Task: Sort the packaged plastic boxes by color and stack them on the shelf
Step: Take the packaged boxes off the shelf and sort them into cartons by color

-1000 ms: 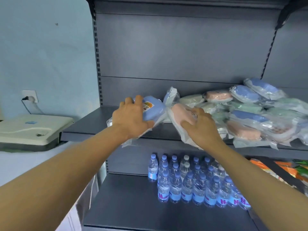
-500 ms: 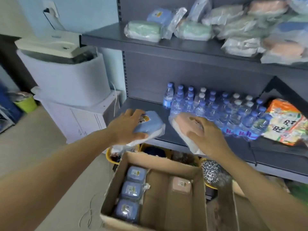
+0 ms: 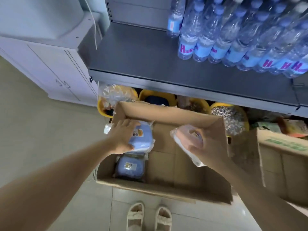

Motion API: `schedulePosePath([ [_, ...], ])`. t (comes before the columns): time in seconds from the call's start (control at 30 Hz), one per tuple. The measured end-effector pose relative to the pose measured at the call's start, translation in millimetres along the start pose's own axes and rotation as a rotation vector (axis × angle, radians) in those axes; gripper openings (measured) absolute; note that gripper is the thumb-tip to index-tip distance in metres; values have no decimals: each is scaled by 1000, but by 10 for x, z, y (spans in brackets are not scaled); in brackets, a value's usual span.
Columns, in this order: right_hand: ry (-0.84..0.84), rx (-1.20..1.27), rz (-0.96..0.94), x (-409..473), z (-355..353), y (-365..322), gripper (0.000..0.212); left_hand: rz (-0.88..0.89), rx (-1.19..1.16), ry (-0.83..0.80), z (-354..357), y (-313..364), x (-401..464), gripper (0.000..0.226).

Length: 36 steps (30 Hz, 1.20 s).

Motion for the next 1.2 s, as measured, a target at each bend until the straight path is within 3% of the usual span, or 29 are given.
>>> schedulePosePath([
  [0.33, -155, -85, 73, 304, 968, 937, 76, 33, 141, 142, 987, -165, 1329, 76],
  [0.53, 15, -166, -49, 668, 1219, 1454, 82, 38, 200, 159, 1373, -296, 1737, 70],
  [0.7, 63, -230, -67, 815, 1266, 1583, 81, -12, 346, 257, 1542, -316, 1811, 64],
  [0.9, -104, -298, -143, 464, 1494, 1634, 74, -15, 389, 347, 1522, -188, 1782, 50],
  [1.2, -264, -631, -87, 489, 1723, 1830, 71, -6, 410, 307, 1553, -156, 1754, 58],
])
Point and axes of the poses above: each hand's wrist, its own x-axis towards the middle knuckle, its own z-axis out of the palm, y = z × x, the point moved 2 cm from there along x, towards the middle knuckle, and after that the axes turned 11 degrees about -z, right-handed, at the moved point
